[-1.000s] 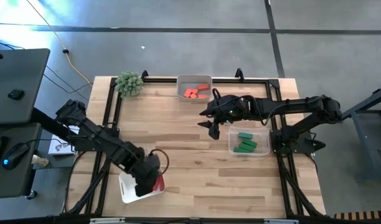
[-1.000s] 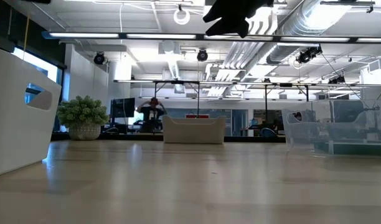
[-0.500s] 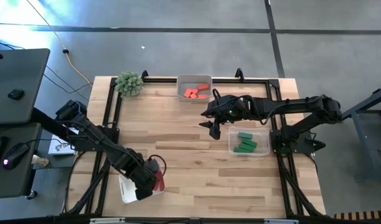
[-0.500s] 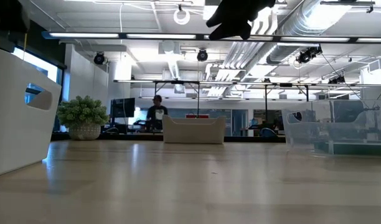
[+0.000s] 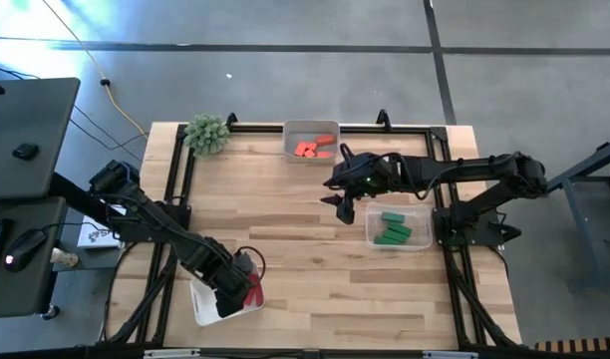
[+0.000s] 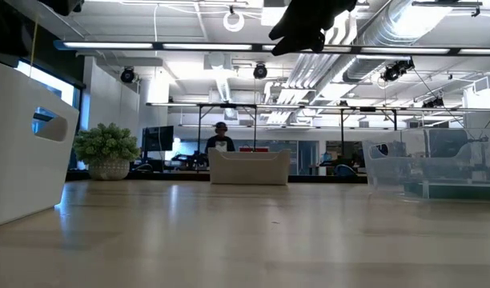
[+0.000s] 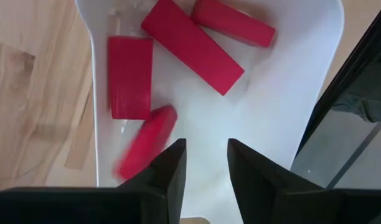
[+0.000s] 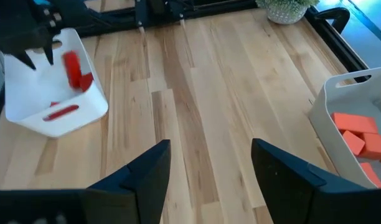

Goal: Sort & place blocks by color
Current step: Return to Home Position

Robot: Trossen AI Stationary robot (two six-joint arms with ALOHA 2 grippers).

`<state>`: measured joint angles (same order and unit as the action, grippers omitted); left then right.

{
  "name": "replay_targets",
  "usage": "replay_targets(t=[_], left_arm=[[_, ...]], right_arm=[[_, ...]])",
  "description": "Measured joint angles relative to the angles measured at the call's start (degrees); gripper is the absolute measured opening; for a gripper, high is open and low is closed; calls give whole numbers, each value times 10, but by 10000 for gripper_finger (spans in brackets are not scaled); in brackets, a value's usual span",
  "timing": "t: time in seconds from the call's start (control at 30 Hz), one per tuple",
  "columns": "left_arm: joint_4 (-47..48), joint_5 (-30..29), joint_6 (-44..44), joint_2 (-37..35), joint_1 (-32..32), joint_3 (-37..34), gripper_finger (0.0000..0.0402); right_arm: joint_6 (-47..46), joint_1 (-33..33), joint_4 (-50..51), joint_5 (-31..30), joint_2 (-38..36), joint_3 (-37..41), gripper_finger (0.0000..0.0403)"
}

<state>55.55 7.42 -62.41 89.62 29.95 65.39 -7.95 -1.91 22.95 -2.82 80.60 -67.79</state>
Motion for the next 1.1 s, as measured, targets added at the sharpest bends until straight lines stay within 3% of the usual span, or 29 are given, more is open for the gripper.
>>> replay_targets(t=[0.4, 0.57, 0.73, 0.87, 1.1], left_arm=[[4, 8, -26, 0, 9, 37, 104], [-3, 10, -61, -1, 52, 71, 104], [-74, 6, -125, 0, 116, 73, 104], [-104, 0, -183, 29, 153, 73, 104], [-166, 11, -193, 103, 177, 73, 103]], right_arm=[[20, 0, 8, 0, 0, 0, 211], [20, 0, 15, 0, 0, 0, 211], [20, 0, 17, 0, 0, 0, 211], [20, 0, 17, -1, 0, 0, 211], [35, 0, 17, -3, 0, 0, 211]])
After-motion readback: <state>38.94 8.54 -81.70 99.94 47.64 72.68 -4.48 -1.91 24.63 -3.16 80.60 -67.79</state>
